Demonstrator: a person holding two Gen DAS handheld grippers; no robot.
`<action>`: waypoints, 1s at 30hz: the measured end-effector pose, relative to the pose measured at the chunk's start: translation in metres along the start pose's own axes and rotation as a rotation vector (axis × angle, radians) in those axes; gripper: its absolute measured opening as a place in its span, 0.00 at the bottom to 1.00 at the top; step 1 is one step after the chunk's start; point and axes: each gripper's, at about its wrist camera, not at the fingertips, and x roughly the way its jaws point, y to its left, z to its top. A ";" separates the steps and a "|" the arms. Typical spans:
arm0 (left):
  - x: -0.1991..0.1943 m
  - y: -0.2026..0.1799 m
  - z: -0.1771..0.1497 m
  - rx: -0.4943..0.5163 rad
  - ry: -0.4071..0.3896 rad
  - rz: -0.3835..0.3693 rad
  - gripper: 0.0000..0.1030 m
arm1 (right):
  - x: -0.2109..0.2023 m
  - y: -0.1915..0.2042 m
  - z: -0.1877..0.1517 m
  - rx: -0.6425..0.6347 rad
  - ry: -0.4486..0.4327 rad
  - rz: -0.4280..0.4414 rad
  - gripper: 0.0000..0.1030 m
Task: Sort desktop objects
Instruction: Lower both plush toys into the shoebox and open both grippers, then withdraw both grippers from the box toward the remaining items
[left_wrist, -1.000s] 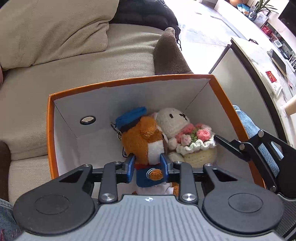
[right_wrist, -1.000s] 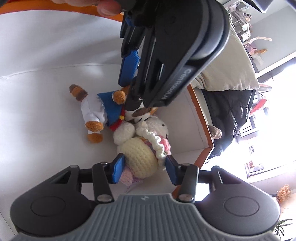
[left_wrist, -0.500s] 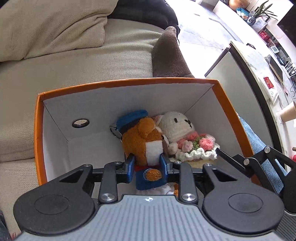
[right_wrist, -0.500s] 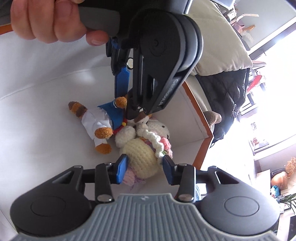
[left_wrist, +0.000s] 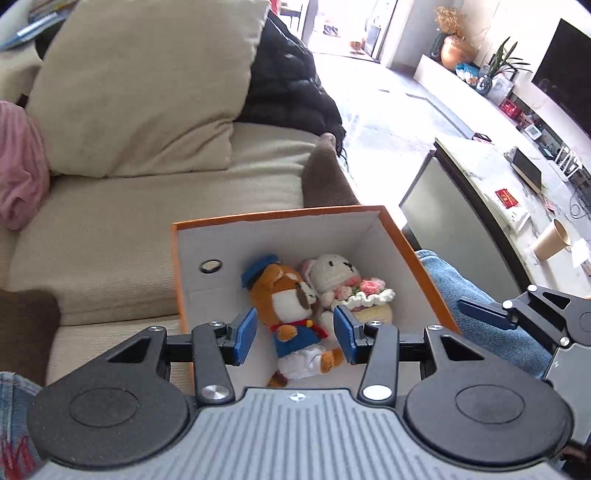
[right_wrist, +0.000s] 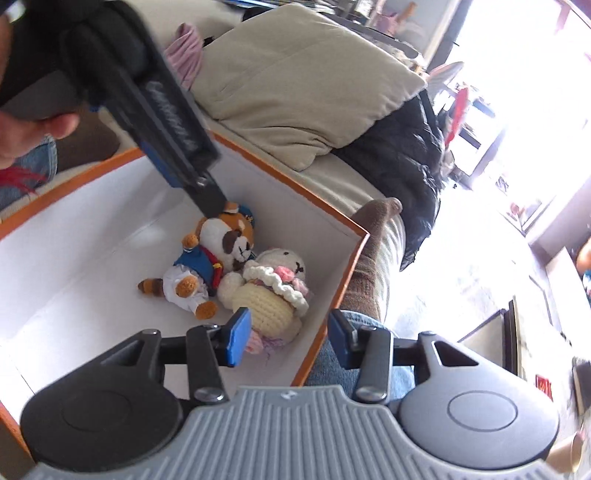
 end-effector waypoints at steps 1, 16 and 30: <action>-0.010 0.002 -0.007 -0.001 -0.023 0.025 0.52 | -0.001 -0.004 -0.002 0.048 0.006 0.012 0.44; -0.032 0.034 -0.104 -0.195 0.074 -0.011 0.29 | -0.007 -0.002 -0.054 0.348 0.117 0.074 0.09; -0.062 0.006 -0.162 -0.142 0.118 -0.022 0.21 | -0.044 0.020 -0.084 0.335 0.170 0.009 0.05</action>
